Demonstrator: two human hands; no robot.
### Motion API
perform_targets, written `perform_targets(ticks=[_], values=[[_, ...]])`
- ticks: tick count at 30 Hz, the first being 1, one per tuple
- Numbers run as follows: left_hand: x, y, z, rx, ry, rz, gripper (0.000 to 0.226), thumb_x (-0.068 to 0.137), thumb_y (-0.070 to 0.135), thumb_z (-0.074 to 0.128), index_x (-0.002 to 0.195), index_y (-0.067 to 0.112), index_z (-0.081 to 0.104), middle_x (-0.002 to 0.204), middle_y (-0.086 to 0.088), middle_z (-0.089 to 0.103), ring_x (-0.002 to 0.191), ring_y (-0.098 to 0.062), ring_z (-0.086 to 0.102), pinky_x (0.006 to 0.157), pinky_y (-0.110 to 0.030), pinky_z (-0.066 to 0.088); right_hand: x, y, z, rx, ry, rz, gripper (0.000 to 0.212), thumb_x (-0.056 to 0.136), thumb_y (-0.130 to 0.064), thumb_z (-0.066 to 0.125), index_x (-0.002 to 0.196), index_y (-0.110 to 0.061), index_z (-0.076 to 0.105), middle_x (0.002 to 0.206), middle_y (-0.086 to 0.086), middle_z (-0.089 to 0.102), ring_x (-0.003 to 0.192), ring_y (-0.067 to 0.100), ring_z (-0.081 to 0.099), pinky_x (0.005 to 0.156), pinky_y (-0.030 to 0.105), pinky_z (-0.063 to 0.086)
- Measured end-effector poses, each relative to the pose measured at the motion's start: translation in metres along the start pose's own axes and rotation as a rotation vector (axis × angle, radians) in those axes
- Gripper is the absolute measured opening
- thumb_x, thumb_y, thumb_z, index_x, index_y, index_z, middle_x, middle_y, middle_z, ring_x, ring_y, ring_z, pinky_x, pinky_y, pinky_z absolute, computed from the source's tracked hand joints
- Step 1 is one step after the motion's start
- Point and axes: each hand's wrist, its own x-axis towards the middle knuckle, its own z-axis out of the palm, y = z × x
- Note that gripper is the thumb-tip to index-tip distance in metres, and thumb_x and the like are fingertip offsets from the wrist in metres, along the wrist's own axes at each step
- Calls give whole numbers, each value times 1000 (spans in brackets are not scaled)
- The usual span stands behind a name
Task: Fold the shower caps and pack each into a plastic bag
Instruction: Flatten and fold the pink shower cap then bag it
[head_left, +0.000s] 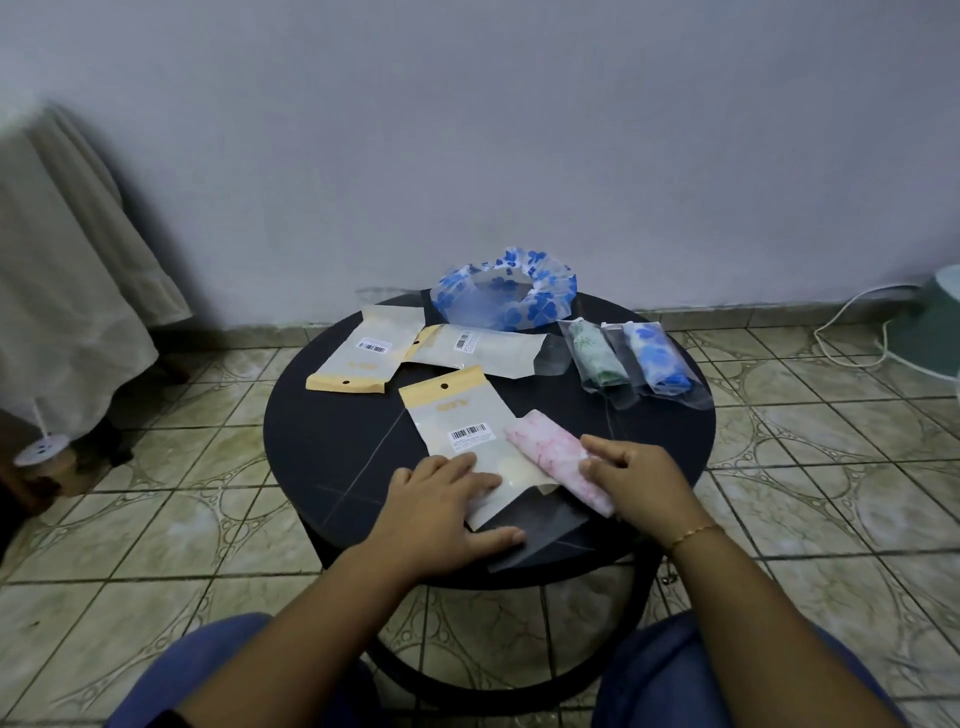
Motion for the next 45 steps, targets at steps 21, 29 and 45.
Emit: perform_targets(ticks=[21, 29, 45], values=[[8, 18, 22, -63, 201, 13, 101, 62, 89, 16, 137, 27, 43, 146, 12, 36, 136, -5, 28, 110, -24, 20, -25, -17, -73, -387, -267, 13, 28, 86, -7, 59, 107, -21, 72, 98, -13, 68, 78, -10, 55, 58, -1, 39], [7, 18, 23, -34, 151, 6, 95, 62, 86, 11, 147, 45, 10, 157, 12, 11, 142, -9, 12, 112, -30, 12, -21, -18, -35, -433, -250, 11, 31, 88, -9, 57, 116, -18, 68, 120, -4, 66, 100, 5, 57, 80, 12, 38], [5, 16, 22, 16, 88, 100, 88, 68, 79, 3, 149, 44, 7, 158, 17, 1, 144, -7, -3, 113, -34, 7, -31, -10, -6, -420, -127, 63, 34, 91, -12, 51, 121, -22, 64, 124, 2, 64, 112, 17, 58, 90, 18, 41]])
